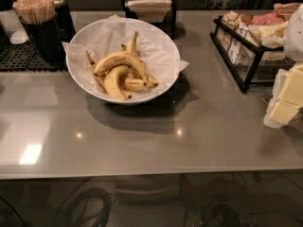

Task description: Pick banana from white bowl

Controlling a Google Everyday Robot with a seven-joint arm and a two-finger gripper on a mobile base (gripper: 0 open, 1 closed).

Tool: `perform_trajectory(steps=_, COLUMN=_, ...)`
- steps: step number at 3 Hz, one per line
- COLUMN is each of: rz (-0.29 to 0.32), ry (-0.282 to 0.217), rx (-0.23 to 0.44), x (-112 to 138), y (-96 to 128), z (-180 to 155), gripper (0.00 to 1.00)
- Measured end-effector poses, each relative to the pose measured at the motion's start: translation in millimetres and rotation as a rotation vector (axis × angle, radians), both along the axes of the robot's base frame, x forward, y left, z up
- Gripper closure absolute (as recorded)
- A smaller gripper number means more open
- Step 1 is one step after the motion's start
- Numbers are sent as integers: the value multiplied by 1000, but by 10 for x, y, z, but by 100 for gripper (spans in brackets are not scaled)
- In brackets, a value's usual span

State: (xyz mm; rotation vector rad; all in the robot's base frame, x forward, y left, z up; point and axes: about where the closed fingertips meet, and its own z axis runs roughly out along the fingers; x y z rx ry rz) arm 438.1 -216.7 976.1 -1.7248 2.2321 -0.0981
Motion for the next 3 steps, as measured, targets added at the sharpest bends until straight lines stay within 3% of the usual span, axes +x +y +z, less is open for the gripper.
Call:
perform_trajectory(steps=1, rz=0, ry=0, rx=0, x=0, y=0, z=0, gripper=0)
perform_trajectory(steps=2, rz=50, ry=-7, rx=51, x=129, y=155, z=-11, gripper=0)
perform_trajectory(steps=3, rz=157, ry=25, rx=164, x=530, y=617, z=-56, gripper=0)
